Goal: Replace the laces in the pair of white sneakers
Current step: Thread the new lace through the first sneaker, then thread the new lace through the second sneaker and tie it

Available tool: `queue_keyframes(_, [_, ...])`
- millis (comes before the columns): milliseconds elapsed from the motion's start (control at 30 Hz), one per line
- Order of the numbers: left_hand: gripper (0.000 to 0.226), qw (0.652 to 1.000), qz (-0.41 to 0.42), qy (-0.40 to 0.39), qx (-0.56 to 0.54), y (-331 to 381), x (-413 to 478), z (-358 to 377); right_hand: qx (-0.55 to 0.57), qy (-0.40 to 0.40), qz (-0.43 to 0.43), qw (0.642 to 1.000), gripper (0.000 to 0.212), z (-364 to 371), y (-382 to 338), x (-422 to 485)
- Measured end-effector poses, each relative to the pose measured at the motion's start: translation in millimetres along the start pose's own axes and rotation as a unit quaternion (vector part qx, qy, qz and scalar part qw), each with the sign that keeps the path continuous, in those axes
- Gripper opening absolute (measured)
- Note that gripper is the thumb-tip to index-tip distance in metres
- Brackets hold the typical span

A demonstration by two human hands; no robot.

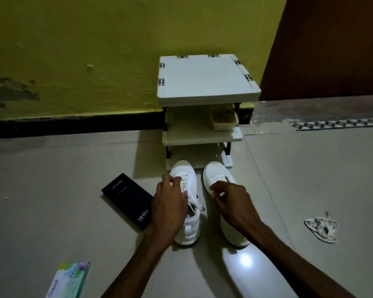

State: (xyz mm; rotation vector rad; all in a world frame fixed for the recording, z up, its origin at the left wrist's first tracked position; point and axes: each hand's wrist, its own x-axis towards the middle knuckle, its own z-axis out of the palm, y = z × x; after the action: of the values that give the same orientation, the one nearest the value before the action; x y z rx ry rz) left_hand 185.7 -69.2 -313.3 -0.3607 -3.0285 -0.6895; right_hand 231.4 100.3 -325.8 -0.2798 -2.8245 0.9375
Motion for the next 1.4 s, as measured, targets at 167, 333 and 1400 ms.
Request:
queue_keyframes(167, [0.045, 0.981, 0.042, -0.135, -0.130, 49.2, 7.1, 26.4, -0.157, -0.067, 0.041, 0.984, 0.053, -50.9, 34.0, -1.1])
queue_keyframes(333, [0.063, 0.980, 0.031, -0.176, -0.084, 76.5, 0.7, 63.9, -0.092, -0.161, 0.052, 0.981, 0.062, -45.1, 63.7, -3.1])
queue_keyframes(1400, [0.013, 0.948, 0.117, -0.255, -0.147, 212.1, -41.6, 122.7, -0.026, 0.071, 0.365, 0.928, 0.034, -120.2, 279.4, -65.7])
